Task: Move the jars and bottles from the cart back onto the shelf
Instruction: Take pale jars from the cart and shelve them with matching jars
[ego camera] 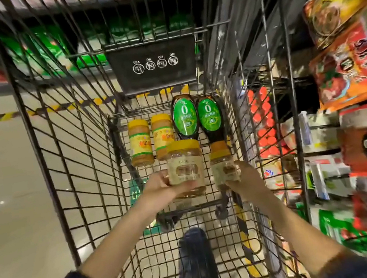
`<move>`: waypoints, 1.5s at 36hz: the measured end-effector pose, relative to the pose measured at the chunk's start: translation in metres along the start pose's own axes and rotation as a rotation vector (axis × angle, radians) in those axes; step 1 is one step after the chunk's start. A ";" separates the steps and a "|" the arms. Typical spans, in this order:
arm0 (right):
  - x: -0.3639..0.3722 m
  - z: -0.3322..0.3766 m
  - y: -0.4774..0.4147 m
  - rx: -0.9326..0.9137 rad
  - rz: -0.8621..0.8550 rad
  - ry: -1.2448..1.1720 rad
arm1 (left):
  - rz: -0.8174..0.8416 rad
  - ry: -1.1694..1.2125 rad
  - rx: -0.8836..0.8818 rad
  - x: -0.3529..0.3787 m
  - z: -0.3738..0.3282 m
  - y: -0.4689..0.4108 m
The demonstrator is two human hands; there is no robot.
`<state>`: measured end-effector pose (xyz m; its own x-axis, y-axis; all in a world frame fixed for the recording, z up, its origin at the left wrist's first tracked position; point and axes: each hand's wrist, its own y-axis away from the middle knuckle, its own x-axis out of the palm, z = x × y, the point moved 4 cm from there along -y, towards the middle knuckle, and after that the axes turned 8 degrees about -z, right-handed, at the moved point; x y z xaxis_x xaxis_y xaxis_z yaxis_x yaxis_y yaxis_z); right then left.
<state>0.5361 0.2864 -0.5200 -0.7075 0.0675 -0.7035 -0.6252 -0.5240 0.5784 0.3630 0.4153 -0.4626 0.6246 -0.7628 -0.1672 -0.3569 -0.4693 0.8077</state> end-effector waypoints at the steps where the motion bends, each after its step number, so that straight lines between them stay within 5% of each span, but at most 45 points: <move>1: 0.001 0.000 -0.003 0.025 -0.021 0.002 | -0.004 0.006 0.021 -0.006 -0.004 0.006; 20: 0.054 -0.010 -0.031 0.246 0.203 -0.088 | -0.103 -0.007 0.125 -0.066 -0.029 0.033; 32: 0.055 -0.008 -0.028 0.328 0.137 -0.121 | -0.101 0.040 0.149 -0.069 -0.037 0.034; 37: 0.055 -0.012 -0.016 0.410 0.136 -0.342 | -0.133 0.010 0.174 -0.070 -0.044 0.041; 54: -0.073 0.062 0.070 0.063 0.004 -0.856 | -0.005 0.024 0.405 -0.066 -0.101 0.120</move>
<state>0.5231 0.2975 -0.4022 -0.6987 0.6968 -0.1622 -0.6216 -0.4790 0.6198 0.3493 0.4544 -0.2979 0.6411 -0.7519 -0.1537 -0.5956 -0.6138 0.5182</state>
